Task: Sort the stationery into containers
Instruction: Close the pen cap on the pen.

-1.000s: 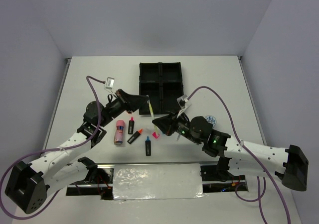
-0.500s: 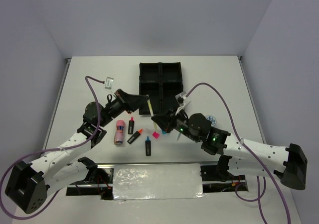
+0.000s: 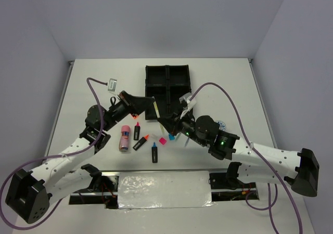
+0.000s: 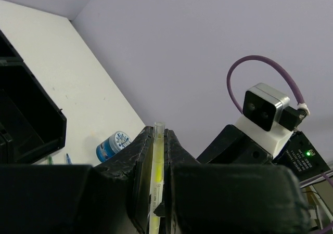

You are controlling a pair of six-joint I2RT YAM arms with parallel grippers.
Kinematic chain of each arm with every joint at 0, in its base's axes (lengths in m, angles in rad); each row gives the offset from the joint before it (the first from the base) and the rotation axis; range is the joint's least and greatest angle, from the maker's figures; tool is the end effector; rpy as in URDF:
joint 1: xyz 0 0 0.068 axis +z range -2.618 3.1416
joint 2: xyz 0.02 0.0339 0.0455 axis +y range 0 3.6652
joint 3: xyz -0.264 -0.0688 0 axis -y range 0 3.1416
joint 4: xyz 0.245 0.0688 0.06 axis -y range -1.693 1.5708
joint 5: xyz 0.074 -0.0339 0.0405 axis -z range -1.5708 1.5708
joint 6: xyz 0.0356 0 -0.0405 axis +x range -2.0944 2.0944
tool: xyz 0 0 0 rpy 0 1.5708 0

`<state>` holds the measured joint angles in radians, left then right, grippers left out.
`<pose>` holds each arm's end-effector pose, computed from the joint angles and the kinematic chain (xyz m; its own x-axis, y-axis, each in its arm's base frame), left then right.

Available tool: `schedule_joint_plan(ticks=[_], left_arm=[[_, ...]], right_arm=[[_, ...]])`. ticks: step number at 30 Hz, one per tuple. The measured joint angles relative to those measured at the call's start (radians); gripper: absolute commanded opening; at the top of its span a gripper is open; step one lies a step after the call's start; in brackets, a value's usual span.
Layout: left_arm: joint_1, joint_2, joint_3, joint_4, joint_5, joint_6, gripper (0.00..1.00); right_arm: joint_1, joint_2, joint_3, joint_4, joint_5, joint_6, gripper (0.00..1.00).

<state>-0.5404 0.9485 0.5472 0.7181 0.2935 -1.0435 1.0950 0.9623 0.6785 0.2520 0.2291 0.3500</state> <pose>0.1815 -0.1209 0.3212 -0.4949 -0.6678 -0.5560 0.5973 0.2034 -0.7758 0.1124 0.2005 0.3157 -0.2749 0.1956 -0.9414 -0.7106 0.6183 0.3359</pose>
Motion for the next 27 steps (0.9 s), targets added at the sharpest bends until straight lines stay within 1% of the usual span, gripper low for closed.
schedule_joint_plan(ticks=[1,3,4,7,11,13,17,18,19,21,22,26,27], left_arm=[[0.001,0.0,0.012,-0.008,0.003,0.005,0.1],[0.002,0.0,0.045,-0.033,0.013,0.024,0.18],[0.002,-0.001,0.063,-0.047,0.02,0.035,0.25],[0.002,-0.008,0.109,-0.106,0.033,0.072,0.3],[-0.001,-0.022,0.132,-0.179,0.045,0.106,0.31],[-0.002,-0.024,0.14,-0.209,0.05,0.126,0.35],[-0.002,-0.026,0.15,-0.243,0.055,0.149,0.36],[-0.002,-0.028,0.15,-0.247,0.056,0.151,0.38],[-0.002,-0.029,0.15,-0.25,0.056,0.154,0.42],[-0.002,-0.032,0.15,-0.254,0.059,0.156,0.42],[-0.002,-0.034,0.15,-0.256,0.061,0.155,0.45],[-0.002,-0.038,0.15,-0.253,0.075,0.155,0.45],[-0.002,-0.04,0.15,-0.254,0.078,0.155,0.4]], right_arm=[[0.0,0.0,0.006,0.0,-0.002,-0.022,0.0],[0.0,-0.001,0.019,0.006,-0.011,-0.06,0.0],[-0.001,-0.001,0.023,0.014,-0.018,-0.073,0.0],[-0.003,-0.001,0.024,0.04,-0.035,-0.093,0.0],[-0.005,0.0,0.024,0.066,-0.068,-0.097,0.0],[-0.005,0.0,0.024,0.069,-0.073,-0.097,0.0],[-0.005,0.0,0.024,0.069,-0.073,-0.097,0.0],[-0.005,0.0,0.024,0.069,-0.072,-0.097,0.0],[-0.005,0.0,0.024,0.069,-0.072,-0.097,0.0],[-0.005,0.0,0.029,0.069,-0.068,-0.097,0.0],[-0.005,0.0,0.035,0.068,-0.064,-0.097,0.0],[-0.005,0.009,0.06,0.069,-0.043,-0.094,0.0],[-0.005,0.01,0.064,0.07,-0.039,-0.093,0.0]])
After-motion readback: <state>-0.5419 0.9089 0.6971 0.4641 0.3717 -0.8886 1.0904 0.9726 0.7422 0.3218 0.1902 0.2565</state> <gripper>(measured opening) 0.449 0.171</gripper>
